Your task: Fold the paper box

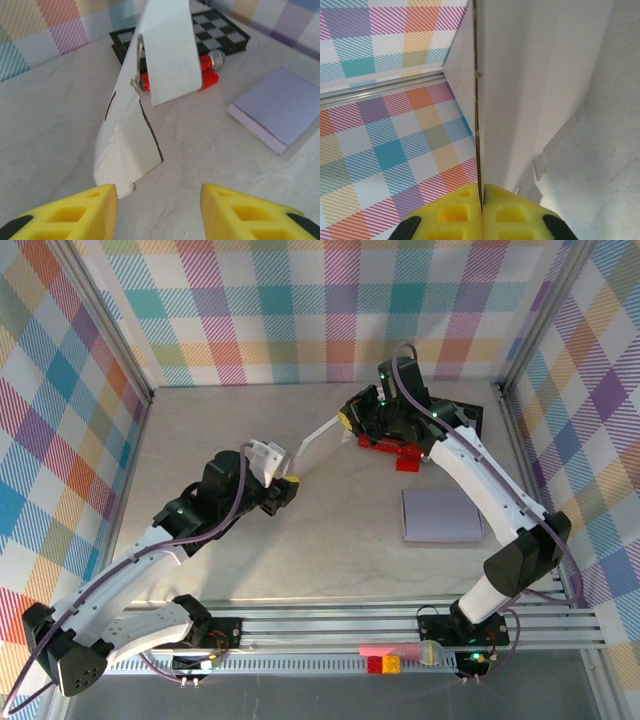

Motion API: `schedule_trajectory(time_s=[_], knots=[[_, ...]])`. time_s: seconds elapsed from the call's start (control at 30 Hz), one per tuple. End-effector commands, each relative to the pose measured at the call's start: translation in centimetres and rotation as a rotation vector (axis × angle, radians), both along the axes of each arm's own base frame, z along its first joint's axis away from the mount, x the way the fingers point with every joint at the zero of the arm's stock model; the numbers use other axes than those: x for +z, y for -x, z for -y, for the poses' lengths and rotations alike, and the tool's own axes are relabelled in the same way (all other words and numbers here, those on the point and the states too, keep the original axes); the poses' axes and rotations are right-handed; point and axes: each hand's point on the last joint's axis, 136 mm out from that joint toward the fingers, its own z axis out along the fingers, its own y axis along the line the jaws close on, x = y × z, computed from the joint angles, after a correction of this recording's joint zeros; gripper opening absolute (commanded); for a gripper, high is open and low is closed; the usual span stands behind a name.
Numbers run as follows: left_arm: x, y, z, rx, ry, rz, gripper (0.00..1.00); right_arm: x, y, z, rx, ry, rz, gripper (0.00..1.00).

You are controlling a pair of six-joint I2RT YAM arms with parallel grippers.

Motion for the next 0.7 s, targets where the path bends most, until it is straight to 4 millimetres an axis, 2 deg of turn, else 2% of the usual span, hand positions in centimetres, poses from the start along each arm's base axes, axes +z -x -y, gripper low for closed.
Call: schedule_trajectory(time_s=[0.0,0.13,0.23,0.3,0.43,0.57,0.67], knots=[[2.4,0.1,1.0,-0.052,0.012,0.094,0.48,1.8,0.8,1.0,-0.032,-0.009,0.026,0.0],[2.5,0.6,0.8,-0.055,0.023,0.092,0.5,2.5,1.0,1.7,-0.048,0.008,0.034,0.0],[2.6,0.8,0.8,-0.051,0.035,0.069,0.5,2.6,2.0,2.1,-0.047,0.029,-0.001,0.0],[3.5,0.8,0.7,-0.038,0.069,0.068,0.49,2.3,3.5,3.0,-0.075,0.081,-0.044,0.0],[6.9,1.2,0.0,0.013,0.214,0.099,0.51,2.1,6.4,4.3,-0.138,0.159,-0.113,0.0],[9.5,1.2,-2.0,0.123,0.346,0.081,0.53,2.0,6.9,3.3,-0.16,0.13,-0.158,0.0],[9.8,0.6,-4.3,0.248,0.394,0.009,0.49,1.5,5.9,1.9,-0.172,0.135,-0.202,0.0]])
